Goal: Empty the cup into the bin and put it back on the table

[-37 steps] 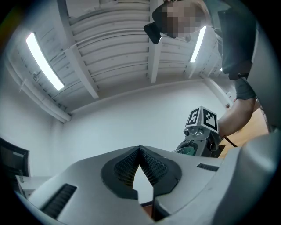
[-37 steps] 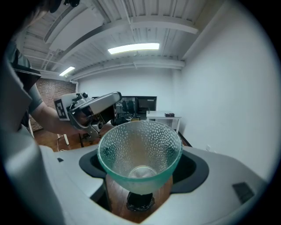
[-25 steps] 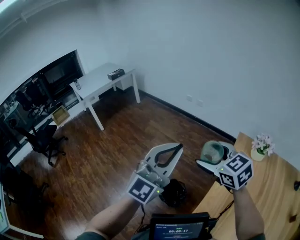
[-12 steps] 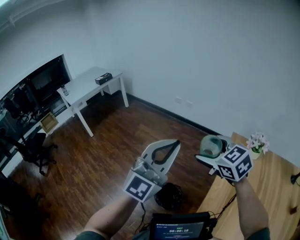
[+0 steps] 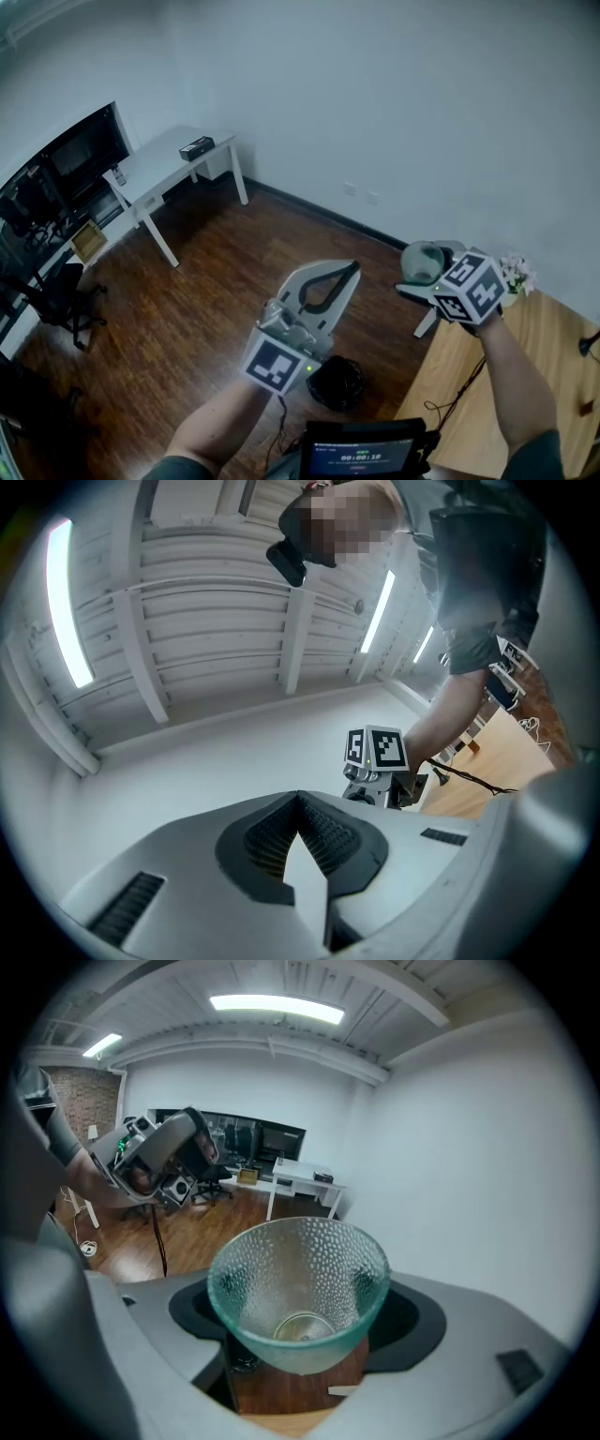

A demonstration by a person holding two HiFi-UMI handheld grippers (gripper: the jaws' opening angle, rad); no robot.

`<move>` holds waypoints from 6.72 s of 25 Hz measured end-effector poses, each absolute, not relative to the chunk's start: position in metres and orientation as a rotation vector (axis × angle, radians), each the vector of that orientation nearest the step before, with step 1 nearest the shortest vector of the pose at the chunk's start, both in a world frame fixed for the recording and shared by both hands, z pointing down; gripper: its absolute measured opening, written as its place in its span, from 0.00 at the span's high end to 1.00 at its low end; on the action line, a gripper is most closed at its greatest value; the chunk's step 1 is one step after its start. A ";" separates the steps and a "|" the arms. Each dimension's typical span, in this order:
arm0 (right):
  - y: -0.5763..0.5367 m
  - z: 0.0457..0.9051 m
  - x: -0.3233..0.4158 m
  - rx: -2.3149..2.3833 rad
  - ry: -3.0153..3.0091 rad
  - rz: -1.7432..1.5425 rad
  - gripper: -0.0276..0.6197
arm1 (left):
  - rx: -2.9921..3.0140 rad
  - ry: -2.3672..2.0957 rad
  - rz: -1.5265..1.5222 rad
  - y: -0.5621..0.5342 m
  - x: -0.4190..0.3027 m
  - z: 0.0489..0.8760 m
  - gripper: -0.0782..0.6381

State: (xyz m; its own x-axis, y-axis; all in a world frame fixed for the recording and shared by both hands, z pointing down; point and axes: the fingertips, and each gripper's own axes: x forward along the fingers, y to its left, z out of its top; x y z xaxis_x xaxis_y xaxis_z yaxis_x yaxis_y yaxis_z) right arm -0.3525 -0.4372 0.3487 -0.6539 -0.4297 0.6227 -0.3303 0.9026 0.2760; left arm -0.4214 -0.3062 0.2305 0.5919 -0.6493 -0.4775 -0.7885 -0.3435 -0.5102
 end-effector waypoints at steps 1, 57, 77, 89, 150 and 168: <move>-0.441 0.348 -0.353 0.540 -2.319 -0.191 0.34 | -2.089 1.139 0.247 -0.306 -0.425 0.229 0.90; -0.478 0.350 -0.377 0.455 -1.637 -0.985 0.34 | -2.085 1.373 0.239 -0.311 -0.462 0.239 0.90; -0.469 0.340 -0.395 0.412 -1.553 -1.165 0.35 | -2.084 1.352 0.225 -0.305 -0.454 0.236 0.90; -0.472 0.337 -0.396 0.409 -1.480 -1.250 0.34 | -2.102 1.360 0.224 -0.310 -0.453 0.237 0.90; -0.446 0.321 -0.437 0.292 -1.306 -1.459 0.35 | -2.047 1.380 0.221 -0.304 -0.475 0.240 0.90; -0.441 0.313 -0.429 0.325 -1.362 -1.424 0.35 | -2.067 1.374 0.215 -0.303 -0.464 0.241 0.90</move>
State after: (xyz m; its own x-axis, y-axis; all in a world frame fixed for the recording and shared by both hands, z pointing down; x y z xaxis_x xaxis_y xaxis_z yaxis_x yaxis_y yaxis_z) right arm -0.4289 -0.4405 0.3127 -0.3759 -0.8063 0.4568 0.4922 0.2440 0.8356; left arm -0.4637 -0.3026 0.2407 0.4405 -0.7697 -0.4621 -0.8739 -0.2499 -0.4169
